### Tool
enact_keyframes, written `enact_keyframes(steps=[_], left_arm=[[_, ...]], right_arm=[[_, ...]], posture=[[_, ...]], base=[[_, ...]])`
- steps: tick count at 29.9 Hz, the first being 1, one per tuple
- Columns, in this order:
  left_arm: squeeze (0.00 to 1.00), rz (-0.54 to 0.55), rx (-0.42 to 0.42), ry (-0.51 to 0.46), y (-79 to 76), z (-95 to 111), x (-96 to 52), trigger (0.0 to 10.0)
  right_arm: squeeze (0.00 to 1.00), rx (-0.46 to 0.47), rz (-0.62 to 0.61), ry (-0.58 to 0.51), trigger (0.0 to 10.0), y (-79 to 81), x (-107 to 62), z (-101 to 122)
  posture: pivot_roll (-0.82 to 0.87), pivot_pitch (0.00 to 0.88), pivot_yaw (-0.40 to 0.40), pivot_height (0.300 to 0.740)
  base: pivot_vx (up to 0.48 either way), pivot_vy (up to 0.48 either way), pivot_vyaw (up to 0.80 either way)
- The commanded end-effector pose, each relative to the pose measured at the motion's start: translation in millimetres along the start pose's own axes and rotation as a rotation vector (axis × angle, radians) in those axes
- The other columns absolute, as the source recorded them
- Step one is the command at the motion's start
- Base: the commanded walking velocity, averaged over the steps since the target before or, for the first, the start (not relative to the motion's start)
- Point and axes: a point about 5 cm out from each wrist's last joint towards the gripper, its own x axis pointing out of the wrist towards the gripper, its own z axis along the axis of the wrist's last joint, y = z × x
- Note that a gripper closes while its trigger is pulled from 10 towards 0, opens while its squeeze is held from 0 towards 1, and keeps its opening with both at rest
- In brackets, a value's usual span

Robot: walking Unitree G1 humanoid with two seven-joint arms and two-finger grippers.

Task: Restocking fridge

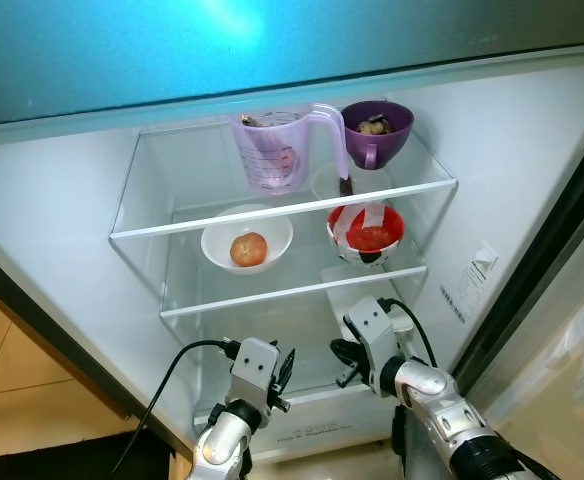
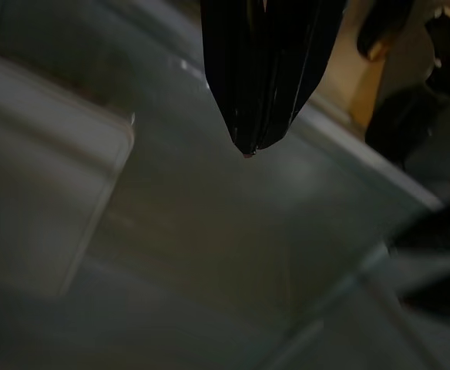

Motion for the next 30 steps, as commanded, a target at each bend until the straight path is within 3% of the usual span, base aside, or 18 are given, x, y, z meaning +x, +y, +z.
enact_keyframes(steps=[1, 7, 15, 21, 30], left_arm=[[0.00, 0.010, 0.000, 0.042, 2.9, -7.5, -5.0, 10.0], [0.00, 0.036, 0.013, 0.115, 9.2, -16.7, -7.0, 10.0], [0.00, -0.068, 0.036, 0.225, 0.5, -31.0, -12.2, 10.0], [0.00, -0.135, 0.072, 0.215, -7.3, -30.1, -10.3, 10.0], [0.00, -0.215, 0.088, 0.212, -19.0, -29.1, -7.6, 10.0]], right_arm=[[0.00, 0.012, -0.020, 0.049, 10.0, 0.7, -0.9, -10.4], [0.00, 0.051, -0.040, 0.087, 10.0, 1.5, -2.4, -24.0], [0.00, 0.050, -0.056, 0.185, 10.0, 6.0, -7.0, -50.6], [0.00, 0.026, -0.038, 0.201, 10.0, 17.6, -5.6, -58.9], [0.00, 0.026, -0.009, 0.189, 10.0, 26.4, -1.6, -59.1]], posture=[[-0.03, 0.070, 0.047, 0.550], [-0.04, 0.067, 0.044, 0.575], [-0.04, 0.059, 0.039, 0.605], [-0.04, 0.048, 0.038, 0.634], [-0.04, 0.044, 0.037, 0.634]], base=[[0.000, 0.000, 0.00], [0.000, 0.000, 0.00], [0.000, 0.000, 0.00], [0.000, 0.000, 0.00], [0.000, 0.000, 0.00]])
